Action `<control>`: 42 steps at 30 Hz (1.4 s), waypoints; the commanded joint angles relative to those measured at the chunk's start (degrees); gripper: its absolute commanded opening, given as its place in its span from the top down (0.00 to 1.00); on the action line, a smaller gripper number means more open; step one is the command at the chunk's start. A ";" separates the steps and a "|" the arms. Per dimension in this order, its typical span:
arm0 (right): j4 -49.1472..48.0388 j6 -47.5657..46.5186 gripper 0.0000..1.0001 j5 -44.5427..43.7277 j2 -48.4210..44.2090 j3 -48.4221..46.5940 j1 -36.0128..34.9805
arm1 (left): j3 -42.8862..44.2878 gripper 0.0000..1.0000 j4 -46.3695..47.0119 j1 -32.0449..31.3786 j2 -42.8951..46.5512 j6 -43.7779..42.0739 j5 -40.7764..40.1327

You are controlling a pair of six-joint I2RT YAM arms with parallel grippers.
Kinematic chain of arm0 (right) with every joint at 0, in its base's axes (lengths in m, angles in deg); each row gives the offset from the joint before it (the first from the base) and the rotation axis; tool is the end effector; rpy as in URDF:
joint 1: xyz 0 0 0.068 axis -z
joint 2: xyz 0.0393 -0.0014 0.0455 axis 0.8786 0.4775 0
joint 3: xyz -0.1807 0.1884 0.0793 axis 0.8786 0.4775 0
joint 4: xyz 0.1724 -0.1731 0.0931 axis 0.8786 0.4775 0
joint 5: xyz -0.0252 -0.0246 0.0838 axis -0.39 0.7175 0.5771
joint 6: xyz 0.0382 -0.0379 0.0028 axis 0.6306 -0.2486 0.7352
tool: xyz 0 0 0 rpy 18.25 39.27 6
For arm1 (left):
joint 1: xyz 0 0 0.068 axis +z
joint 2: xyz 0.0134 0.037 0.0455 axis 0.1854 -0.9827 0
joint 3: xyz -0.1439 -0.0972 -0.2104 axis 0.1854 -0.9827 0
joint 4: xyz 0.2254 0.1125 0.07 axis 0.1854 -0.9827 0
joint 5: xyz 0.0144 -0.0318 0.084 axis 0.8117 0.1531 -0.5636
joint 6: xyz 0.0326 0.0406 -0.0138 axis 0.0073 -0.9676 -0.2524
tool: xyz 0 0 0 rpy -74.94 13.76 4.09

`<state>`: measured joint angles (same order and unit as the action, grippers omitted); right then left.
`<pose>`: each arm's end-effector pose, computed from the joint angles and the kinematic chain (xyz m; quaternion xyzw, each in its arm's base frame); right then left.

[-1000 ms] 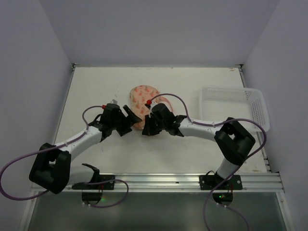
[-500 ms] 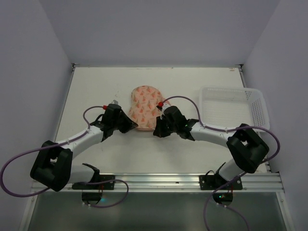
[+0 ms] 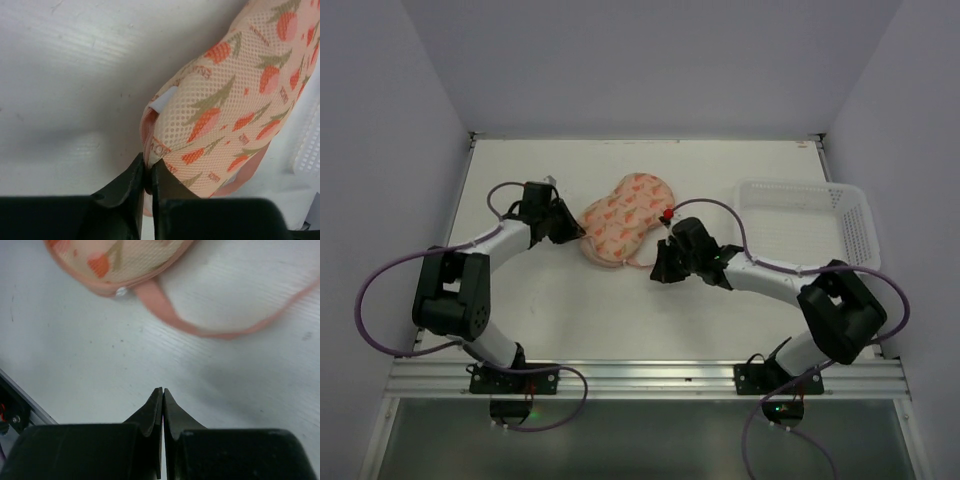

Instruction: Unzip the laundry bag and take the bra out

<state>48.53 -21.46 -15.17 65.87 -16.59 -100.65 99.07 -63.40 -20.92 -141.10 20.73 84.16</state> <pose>0.2227 0.1898 0.1845 -0.1009 0.9085 0.2978 0.2753 0.3030 -0.0624 0.1841 -0.2221 0.9077 -0.2388 0.2640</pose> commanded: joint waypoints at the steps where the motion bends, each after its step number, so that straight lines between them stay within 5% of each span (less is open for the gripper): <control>1: -0.71 0.68 1.00 1.15 5.49 -9.76 -5.20 | 7.83 0.83 1.72 0.31 -4.47 -3.37 4.57; 4: -0.70 1.65 1.00 0.62 8.05 -12.86 -7.23 | 10.74 0.54 -2.14 0.57 -6.41 -3.46 4.93; 7: -0.79 2.61 0.75 -1.74 6.66 -12.35 -7.67 | 8.47 0.23 -4.69 0.75 -3.18 -2.67 4.84; 11: -0.62 3.05 0.38 -5.87 1.39 -9.71 -7.67 | 1.10 0.10 -4.36 0.75 4.21 1.98 5.71; 14: 0.08 3.40 0.24 -8.34 -3.44 -7.25 -7.58 | -7.60 0.09 3.16 0.05 10.17 9.27 7.91; 20: 0.79 4.02 0.10 -10.55 -9.43 -3.20 -7.58 | -15.79 0.16 19.28 -6.89 9.77 20.44 2.05; 31: -0.97 2.35 0.08 -11.60 -14.10 -0.47 -7.58 | -15.97 0.32 32.91 -10.24 -0.15 24.93 -2.72; 36: -3.76 0.51 0.11 -11.60 -11.11 -2.14 -7.67 | -14.91 0.76 33.71 -10.68 -2.46 25.46 -0.26; 42: -6.33 -0.29 0.14 -10.90 -3.38 -4.86 -7.58 | -14.56 0.99 27.92 -11.03 5.87 24.93 -0.96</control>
<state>46.01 -20.41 -25.12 59.46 -18.14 -108.33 83.08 -35.10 -31.46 -140.53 45.61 83.89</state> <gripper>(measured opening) 0.864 0.037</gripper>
